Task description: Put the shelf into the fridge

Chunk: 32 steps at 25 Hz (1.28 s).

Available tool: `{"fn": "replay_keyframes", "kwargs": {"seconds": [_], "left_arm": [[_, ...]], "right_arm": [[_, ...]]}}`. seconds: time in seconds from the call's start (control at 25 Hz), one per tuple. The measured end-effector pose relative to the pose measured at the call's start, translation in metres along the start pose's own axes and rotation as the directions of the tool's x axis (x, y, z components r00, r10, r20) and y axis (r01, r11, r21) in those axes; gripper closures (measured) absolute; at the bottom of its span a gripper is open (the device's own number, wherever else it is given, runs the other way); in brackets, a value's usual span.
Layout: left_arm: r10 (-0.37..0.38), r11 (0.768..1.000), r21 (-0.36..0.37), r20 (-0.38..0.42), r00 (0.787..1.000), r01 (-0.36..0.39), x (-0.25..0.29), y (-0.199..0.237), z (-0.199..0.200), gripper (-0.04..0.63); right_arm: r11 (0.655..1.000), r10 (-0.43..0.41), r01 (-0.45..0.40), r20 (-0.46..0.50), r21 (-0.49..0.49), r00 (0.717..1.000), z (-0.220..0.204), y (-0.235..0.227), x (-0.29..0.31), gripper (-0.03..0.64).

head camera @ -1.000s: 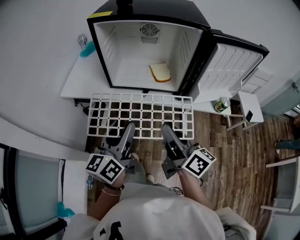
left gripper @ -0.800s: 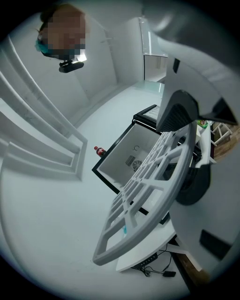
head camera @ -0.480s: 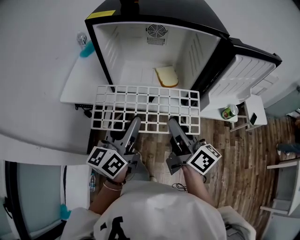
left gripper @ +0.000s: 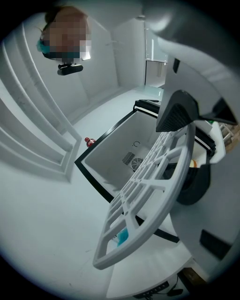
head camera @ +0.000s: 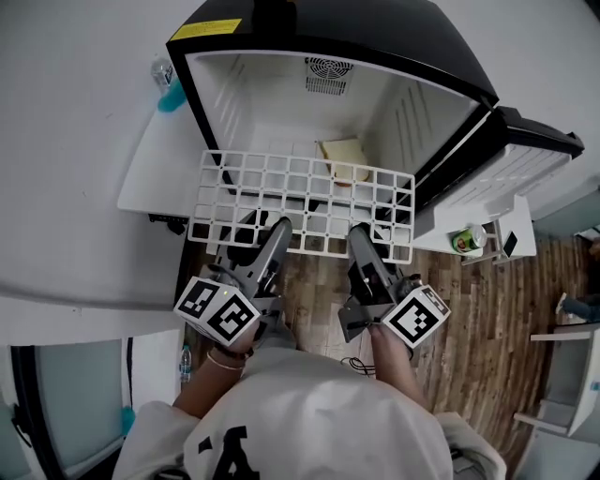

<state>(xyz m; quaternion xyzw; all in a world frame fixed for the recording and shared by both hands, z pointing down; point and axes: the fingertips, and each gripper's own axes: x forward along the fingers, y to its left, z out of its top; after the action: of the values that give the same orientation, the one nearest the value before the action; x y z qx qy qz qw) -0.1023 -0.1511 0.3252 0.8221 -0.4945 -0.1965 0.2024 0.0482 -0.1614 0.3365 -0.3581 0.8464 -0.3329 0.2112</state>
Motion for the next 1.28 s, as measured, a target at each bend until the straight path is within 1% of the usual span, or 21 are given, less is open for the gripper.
{"fn": "replay_keyframes", "kwargs": {"seconds": [0.32, 0.48, 1.16, 1.28], "left_arm": [[-0.045, 0.999, -0.002, -0.009, 0.999, 0.045, 0.024, -0.003, 0.006, 0.388], [-0.059, 0.998, -0.007, -0.003, 0.998, 0.059, 0.030, -0.003, 0.009, 0.388], [-0.081, 0.997, -0.020, -0.011, 0.997, 0.081, 0.044, -0.004, 0.015, 0.388], [-0.083, 0.996, -0.023, -0.005, 0.997, 0.082, 0.048, -0.004, 0.017, 0.388]], "right_arm": [[1.000, -0.015, 0.015, 0.036, 0.006, 0.999, 0.019, -0.006, 0.007, 0.489], [1.000, -0.016, 0.016, 0.044, -0.010, 0.999, 0.025, -0.005, 0.010, 0.489], [1.000, -0.012, 0.011, 0.057, 0.017, 0.998, 0.038, -0.014, 0.022, 0.491], [1.000, 0.008, -0.009, 0.064, 0.018, 0.998, 0.039, -0.011, 0.026, 0.491]]}}
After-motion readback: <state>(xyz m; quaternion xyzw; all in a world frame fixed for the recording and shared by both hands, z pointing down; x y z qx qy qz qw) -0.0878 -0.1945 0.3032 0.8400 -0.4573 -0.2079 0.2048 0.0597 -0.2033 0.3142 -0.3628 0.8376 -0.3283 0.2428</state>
